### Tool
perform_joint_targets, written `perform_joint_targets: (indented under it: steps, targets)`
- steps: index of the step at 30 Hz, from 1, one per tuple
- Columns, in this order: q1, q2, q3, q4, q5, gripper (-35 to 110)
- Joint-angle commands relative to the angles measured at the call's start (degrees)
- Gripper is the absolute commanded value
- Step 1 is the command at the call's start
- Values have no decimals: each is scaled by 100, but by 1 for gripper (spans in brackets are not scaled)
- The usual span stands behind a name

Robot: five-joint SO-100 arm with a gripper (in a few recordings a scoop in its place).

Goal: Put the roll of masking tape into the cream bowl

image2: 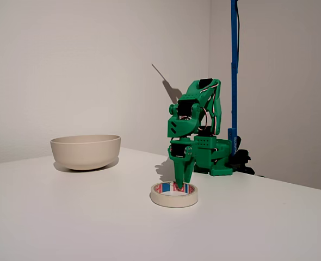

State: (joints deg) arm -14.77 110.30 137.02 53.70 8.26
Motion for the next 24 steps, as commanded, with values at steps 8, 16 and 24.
perform_joint_targets:
  steps: [8,16,24]
  targets:
    - [-176,79,-360,97,132,-8]
    - [-211,519,-325,0,149,-8]
    - [35,2997,-422,905,-18,-8]
